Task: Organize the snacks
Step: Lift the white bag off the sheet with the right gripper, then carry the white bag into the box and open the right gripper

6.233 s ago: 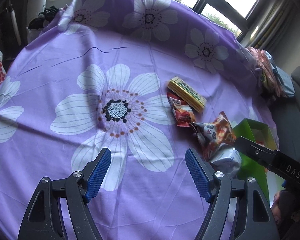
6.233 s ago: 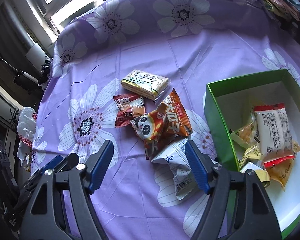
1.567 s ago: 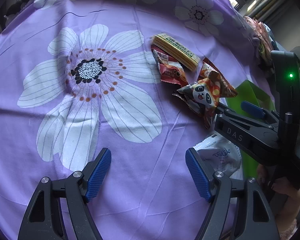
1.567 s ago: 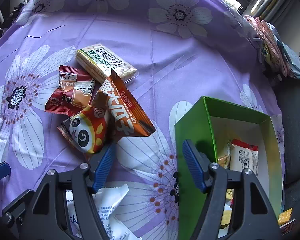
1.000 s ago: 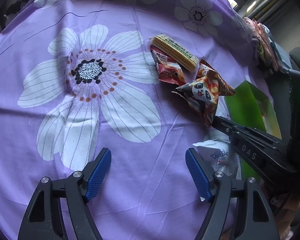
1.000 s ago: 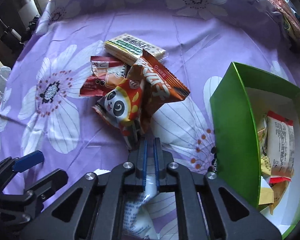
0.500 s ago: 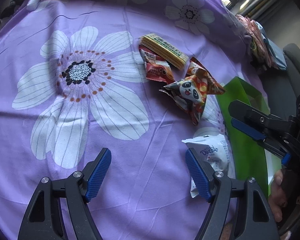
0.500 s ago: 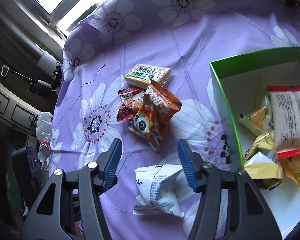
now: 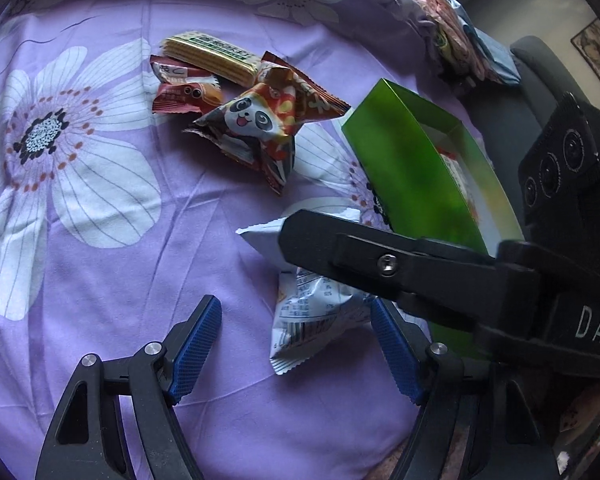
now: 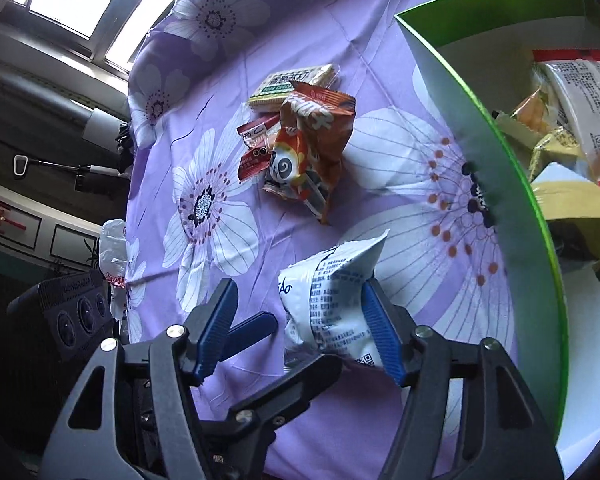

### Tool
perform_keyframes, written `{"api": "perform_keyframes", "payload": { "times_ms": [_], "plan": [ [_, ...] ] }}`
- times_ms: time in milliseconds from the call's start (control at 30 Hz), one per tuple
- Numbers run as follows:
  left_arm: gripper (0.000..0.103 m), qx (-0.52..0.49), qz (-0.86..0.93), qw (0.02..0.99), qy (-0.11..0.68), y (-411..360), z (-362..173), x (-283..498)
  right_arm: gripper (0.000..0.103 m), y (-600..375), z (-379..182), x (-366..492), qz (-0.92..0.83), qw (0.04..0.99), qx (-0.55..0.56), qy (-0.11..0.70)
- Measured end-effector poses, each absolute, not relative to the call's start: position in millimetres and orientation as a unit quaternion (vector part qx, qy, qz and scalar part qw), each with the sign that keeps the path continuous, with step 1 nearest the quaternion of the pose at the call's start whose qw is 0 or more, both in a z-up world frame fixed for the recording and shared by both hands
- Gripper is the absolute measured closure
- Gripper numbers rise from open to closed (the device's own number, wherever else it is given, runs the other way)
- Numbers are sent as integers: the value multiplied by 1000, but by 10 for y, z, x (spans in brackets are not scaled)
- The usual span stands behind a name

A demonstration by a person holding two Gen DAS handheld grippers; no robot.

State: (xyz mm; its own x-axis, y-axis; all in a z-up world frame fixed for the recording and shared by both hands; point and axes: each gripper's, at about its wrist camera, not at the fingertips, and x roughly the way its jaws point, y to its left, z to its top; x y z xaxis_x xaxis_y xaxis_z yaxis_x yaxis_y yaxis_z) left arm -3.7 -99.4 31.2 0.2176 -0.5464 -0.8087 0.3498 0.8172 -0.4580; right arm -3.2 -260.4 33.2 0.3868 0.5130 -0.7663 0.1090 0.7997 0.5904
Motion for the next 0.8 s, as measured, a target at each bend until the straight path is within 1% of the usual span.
{"api": "perform_keyframes", "payload": {
  "times_ms": [33, 67, 100, 200, 333, 467, 633, 800],
  "plan": [
    [30, -83, -288, 781, 548, -1021, 319, -52, 44, -2592, 301, -11, 134, 778, 290, 541],
    [36, -80, -289, 784, 543, -1037, 320, -52, 54, -2585, 266, 1, 139, 772, 293, 546],
    [42, -82, -292, 783, 543, -1057, 314, -47, 56, -2572, 238, 14, 141, 768, 293, 552],
    [46, -106, -303, 781, 536, -1046, 321, -33, 56, -2586, 250, 8, 130, 779, 282, 544],
    [47, -107, -309, 799, 505, -1006, 483, -93, 59, -2650, 374, -24, 137, 791, 292, 520],
    [48, -113, -318, 820, 463, -1041, 735, -149, 60, -2750, 639, -88, 157, 812, 300, 476],
    [48, -85, -330, 840, 422, -1309, 1040, -151, 59, -2956, 952, -159, 160, 839, 306, 420],
    [48, -65, -355, 843, 400, -1637, 1154, -150, 59, -3285, 1102, -248, 136, 855, 330, 377]
  ]
}}
